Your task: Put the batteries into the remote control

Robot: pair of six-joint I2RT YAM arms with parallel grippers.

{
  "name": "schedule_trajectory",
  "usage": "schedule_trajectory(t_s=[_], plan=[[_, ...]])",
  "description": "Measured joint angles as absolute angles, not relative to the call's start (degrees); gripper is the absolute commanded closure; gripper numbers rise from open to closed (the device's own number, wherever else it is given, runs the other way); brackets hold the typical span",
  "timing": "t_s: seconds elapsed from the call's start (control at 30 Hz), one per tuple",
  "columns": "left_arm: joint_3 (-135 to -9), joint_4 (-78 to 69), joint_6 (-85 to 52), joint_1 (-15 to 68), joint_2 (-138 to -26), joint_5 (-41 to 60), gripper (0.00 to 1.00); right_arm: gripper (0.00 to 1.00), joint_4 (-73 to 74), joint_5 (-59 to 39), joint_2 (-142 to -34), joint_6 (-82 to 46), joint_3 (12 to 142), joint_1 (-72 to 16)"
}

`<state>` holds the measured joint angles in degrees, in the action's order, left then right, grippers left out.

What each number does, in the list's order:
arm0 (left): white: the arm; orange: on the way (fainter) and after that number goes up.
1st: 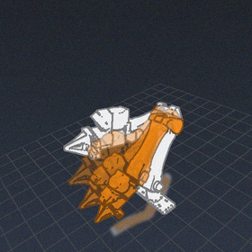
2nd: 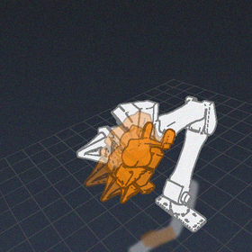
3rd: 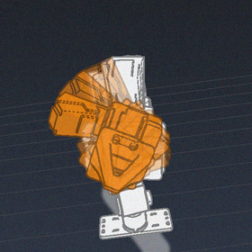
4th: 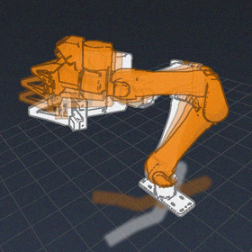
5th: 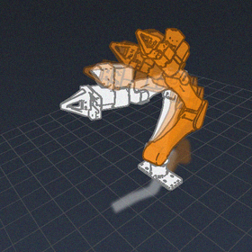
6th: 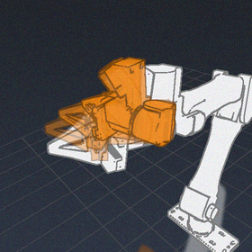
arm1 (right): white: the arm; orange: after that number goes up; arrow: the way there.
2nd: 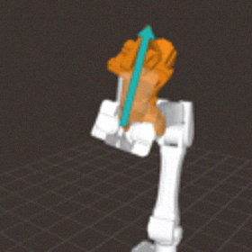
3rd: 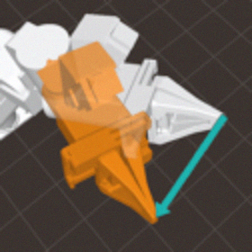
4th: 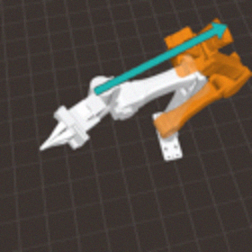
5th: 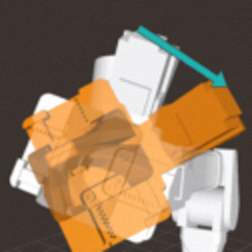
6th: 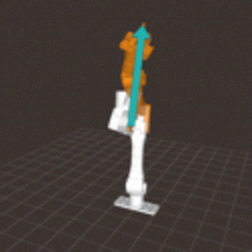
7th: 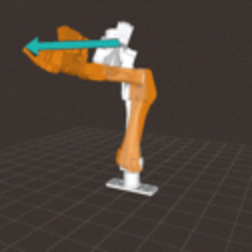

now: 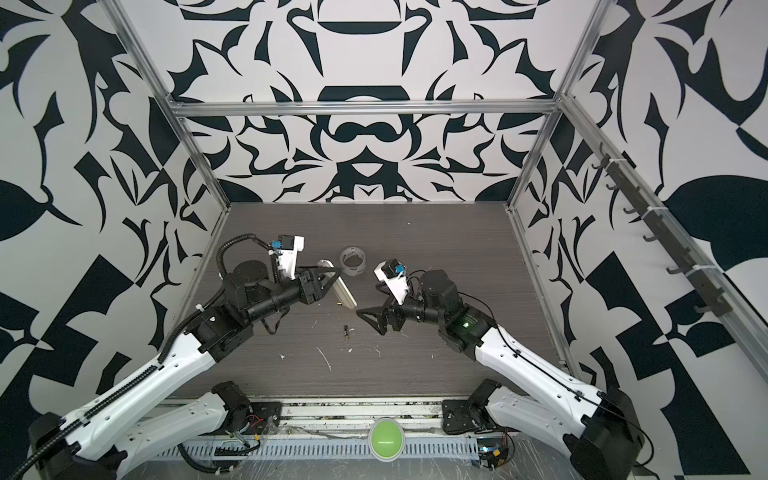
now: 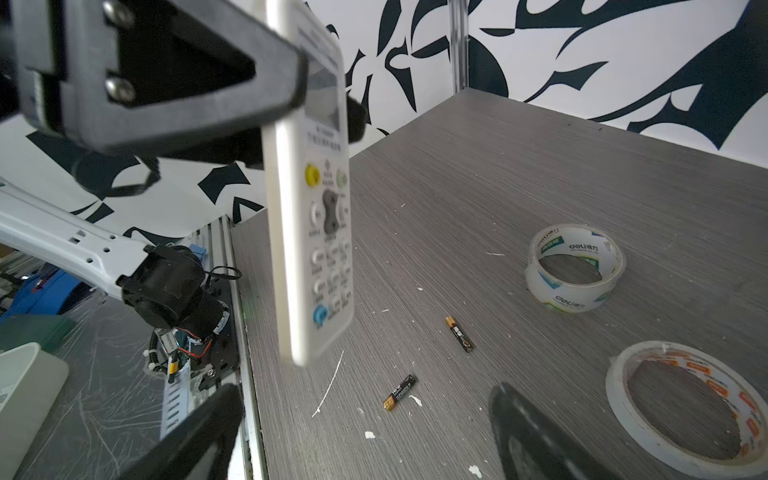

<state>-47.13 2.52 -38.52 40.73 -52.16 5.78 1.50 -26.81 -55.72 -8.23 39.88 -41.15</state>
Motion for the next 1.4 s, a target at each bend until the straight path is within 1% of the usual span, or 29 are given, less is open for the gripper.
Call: schedule_trajectory(t_s=[0.3, 0.43, 0.73, 0.93, 1.4], plan=[[-50.6, 10.0, -43.9, 40.7, -50.9, -3.0, 1.00, 0.11, 0.5, -23.5, -56.1, -6.9, 40.9, -44.2], [-50.6, 11.9, -45.9, 40.7, -50.7, -5.2, 0.99, 0.17, 0.4, -22.1, -57.5, -5.8, 42.3, -46.2], [-48.1, 13.2, -52.0, 40.6, -47.7, -10.7, 0.99, 0.21, 1.1, -20.7, -61.7, -4.1, 44.9, -49.0], [-47.2, 13.4, -54.7, 40.6, -47.3, -11.8, 0.99, 0.27, 2.8, -19.2, -65.0, -4.6, 46.6, -50.5], [-46.2, 12.7, -56.0, 40.6, -47.5, -11.5, 1.00, 0.32, 9.1, -18.0, -71.1, -6.6, 48.7, -52.9]])
